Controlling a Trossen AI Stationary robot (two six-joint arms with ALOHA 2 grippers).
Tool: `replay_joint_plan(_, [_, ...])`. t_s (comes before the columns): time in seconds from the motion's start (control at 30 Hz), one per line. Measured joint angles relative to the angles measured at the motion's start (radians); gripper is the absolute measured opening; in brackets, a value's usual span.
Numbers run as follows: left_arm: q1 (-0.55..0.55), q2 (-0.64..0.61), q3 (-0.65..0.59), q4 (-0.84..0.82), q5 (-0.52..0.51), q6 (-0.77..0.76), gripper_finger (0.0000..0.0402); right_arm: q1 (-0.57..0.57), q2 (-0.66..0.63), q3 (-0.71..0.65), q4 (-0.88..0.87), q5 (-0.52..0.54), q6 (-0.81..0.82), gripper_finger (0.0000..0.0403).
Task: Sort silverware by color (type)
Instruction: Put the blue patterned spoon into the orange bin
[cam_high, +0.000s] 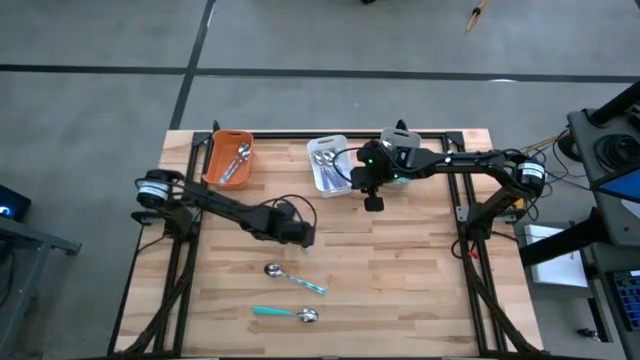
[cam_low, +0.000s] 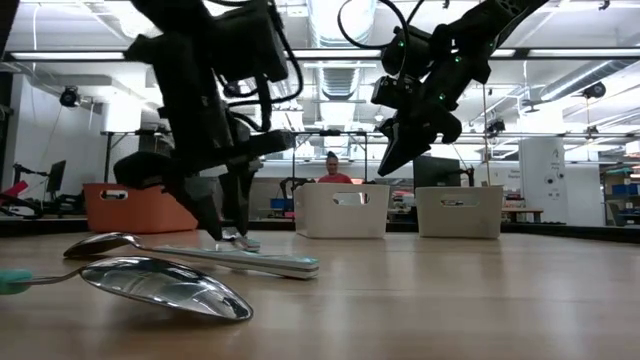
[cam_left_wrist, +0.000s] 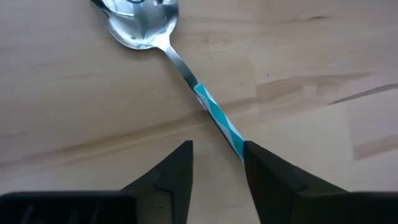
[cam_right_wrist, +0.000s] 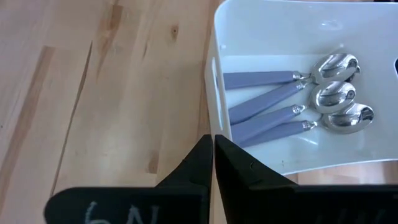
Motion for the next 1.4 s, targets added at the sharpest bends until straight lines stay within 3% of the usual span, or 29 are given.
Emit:
replay_joint_plan(0.33, [0.000, 0.047, 0.071, -0.097, -0.085, 0.016, 0.0178, 0.000, 0.000, 0.000, -0.003, 0.000, 0.002, 0.0009])
replay_joint_plan(0.57, [0.001, 0.049, 0.063, -0.127, -0.098, 0.018, 0.0181, 0.000, 0.000, 0.000, -0.003, 0.000, 0.010, 0.0009])
replay_joint_plan(0.97, [0.001, 0.042, 0.108, -0.376, 0.014, 0.054, 0.0181, 0.000, 0.000, -0.001, -0.003, 0.000, 0.012, 0.0009])
replay_joint_plan(1.17, [0.000, 0.043, 0.132, -0.373, 0.002, 0.080, 0.0181, 0.000, 0.000, -0.001, -0.003, 0.000, 0.011, 0.0009])
replay_joint_plan(1.4, [0.001, 0.043, 0.129, -0.361, -0.079, 0.076, 0.0181, 0.000, 0.000, -0.001, -0.003, 0.000, 0.011, 0.0009])
